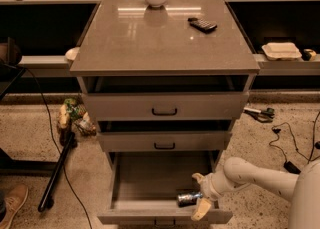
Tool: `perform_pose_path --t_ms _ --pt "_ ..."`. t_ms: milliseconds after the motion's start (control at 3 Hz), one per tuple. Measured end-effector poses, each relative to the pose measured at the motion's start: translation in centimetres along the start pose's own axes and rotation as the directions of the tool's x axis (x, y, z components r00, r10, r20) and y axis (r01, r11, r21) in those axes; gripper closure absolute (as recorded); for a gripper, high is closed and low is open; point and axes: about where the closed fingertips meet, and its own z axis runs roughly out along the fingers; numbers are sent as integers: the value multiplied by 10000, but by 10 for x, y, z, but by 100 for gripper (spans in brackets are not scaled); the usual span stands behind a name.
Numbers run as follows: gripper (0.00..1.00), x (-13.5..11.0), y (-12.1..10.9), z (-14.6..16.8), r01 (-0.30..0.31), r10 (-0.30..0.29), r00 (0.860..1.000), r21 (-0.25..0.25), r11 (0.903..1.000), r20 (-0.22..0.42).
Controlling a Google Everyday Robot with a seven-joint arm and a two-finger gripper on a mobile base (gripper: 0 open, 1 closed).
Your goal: Pick redbull can from bottom drawer and place on counter
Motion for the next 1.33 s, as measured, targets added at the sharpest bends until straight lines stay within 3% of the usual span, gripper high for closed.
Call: perform_pose_path --t_ms 667,1000,1333 --pt "0 18 -45 37 896 -892 9928 19 9960 -804" --pt "0 50 -109 60 1016 -973 9934 703 9923 -614" --pt "0 50 -109 60 1016 -973 9934 702 9923 -613"
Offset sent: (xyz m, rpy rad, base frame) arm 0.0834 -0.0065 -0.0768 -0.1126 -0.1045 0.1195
